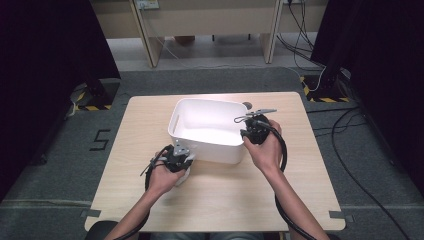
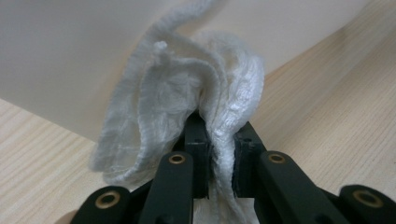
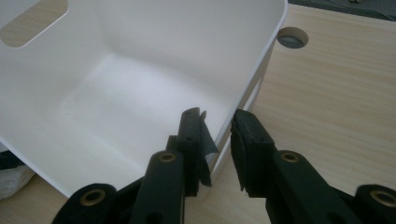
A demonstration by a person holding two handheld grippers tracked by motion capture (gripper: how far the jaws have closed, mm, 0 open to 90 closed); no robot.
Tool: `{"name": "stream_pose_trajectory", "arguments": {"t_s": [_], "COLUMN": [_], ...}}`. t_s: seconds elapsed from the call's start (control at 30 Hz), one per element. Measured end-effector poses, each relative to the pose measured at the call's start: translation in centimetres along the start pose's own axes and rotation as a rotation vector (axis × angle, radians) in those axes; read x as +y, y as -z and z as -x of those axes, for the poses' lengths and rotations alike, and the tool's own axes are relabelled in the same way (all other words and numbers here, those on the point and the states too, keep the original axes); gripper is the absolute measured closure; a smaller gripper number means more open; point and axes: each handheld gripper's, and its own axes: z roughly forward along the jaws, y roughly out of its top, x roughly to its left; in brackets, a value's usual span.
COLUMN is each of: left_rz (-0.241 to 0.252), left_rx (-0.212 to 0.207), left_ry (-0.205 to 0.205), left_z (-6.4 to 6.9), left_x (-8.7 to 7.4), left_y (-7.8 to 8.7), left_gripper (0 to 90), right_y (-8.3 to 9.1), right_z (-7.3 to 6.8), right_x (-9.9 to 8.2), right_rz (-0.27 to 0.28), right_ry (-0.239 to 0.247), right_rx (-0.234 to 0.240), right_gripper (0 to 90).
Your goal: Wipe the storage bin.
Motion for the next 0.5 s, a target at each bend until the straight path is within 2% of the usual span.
{"name": "stream_pose_trajectory", "arguments": {"t_s": [0.5], "left_rz": [0.002], "left_rx": [-0.018], "left_ry": [-0.017], "left_z": [0.97], "left_x": [0.48], "left_y": [-0.42], "left_gripper": [79.8], "right_y": [0.01], "right_z": [-0.01], "right_x": [-0.03], "right_rz": [0.001], "right_ry": [-0.001], "right_rx": [-0.001], "right_gripper": [74.1]}}
